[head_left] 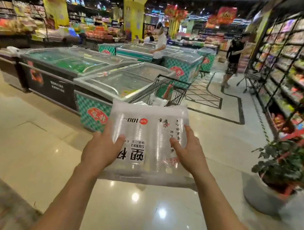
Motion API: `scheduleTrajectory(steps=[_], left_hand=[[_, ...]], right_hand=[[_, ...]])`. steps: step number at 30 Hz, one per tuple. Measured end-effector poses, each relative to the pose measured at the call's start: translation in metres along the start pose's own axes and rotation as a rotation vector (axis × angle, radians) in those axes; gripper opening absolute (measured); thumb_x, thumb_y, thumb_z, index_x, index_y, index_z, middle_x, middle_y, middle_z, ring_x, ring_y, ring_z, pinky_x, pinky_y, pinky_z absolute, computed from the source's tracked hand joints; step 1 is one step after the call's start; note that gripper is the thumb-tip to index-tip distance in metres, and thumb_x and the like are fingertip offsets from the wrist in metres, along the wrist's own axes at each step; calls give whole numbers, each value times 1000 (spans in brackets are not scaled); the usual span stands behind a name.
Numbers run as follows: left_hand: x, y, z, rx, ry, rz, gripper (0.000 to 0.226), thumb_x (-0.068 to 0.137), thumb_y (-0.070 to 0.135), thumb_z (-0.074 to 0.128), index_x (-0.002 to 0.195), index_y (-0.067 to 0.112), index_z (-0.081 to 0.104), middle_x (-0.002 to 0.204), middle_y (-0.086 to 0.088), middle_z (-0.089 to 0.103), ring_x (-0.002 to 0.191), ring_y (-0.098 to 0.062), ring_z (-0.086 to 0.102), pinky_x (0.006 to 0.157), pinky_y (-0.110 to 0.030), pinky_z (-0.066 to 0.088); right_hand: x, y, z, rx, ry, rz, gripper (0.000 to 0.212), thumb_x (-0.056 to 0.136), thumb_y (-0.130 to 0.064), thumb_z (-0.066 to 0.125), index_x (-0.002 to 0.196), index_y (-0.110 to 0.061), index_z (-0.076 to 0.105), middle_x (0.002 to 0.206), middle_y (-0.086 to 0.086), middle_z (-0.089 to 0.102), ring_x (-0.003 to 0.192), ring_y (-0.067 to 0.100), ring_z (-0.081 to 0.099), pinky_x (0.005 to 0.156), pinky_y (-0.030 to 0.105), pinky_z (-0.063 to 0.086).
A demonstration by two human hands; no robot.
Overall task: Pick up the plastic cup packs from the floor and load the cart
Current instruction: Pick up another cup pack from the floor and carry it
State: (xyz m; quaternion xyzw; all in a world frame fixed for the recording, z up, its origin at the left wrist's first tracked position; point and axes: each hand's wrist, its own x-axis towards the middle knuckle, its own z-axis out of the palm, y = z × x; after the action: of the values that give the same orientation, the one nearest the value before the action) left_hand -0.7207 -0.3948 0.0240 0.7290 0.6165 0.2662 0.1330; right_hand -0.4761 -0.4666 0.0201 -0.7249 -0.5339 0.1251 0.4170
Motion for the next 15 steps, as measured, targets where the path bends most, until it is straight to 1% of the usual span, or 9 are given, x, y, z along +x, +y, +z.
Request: scheduleTrajectory(steps=[2,3,5,8,11,15], left_hand=[[41,13,26,21,-2,17,66,91,56,37,148,42,7,123,-21,54,109,-41,55,87,-46,45],[62,19,41,21,-1,20,67,90,57,37,148,42,7,123,-21,54,108,-42,55,86,-45,44],[104,34,73,24,-4,12,69,90,56,37,149,41,5,123,-22,53,109,-42,54,85,-45,44],[169,66,123,16,-9,-28,69,92,53,39,151,37,6,128,-25,50,115,-42,51,90,-45,43],[235,108,168,31,-46,-75,69,95,50,39,153,31,8,135,-27,45,122,-41,46,95,-44,40],[314,154,217,21,-65,-97,71,94,53,40,153,29,8,136,-25,46,124,-40,46,98,-43,40]], right_hand=[[45,25,10,10,16,-18,70,91,-43,55,151,-35,19,138,1,49,130,22,40,92,37,38],[68,37,14,21,17,-16,71,91,-43,55,151,-35,18,138,0,50,131,21,39,93,37,38],[118,65,21,37,14,-2,74,91,-44,56,152,-36,16,142,2,46,134,20,37,99,38,37],[199,108,25,50,4,0,77,89,-49,55,153,-35,15,145,5,43,135,23,38,106,41,38],[282,149,18,57,-29,24,76,85,-55,52,151,-36,19,140,7,48,130,25,43,104,42,41],[384,193,6,41,-57,31,71,90,-46,55,151,-33,21,141,8,47,130,23,41,100,37,38]])
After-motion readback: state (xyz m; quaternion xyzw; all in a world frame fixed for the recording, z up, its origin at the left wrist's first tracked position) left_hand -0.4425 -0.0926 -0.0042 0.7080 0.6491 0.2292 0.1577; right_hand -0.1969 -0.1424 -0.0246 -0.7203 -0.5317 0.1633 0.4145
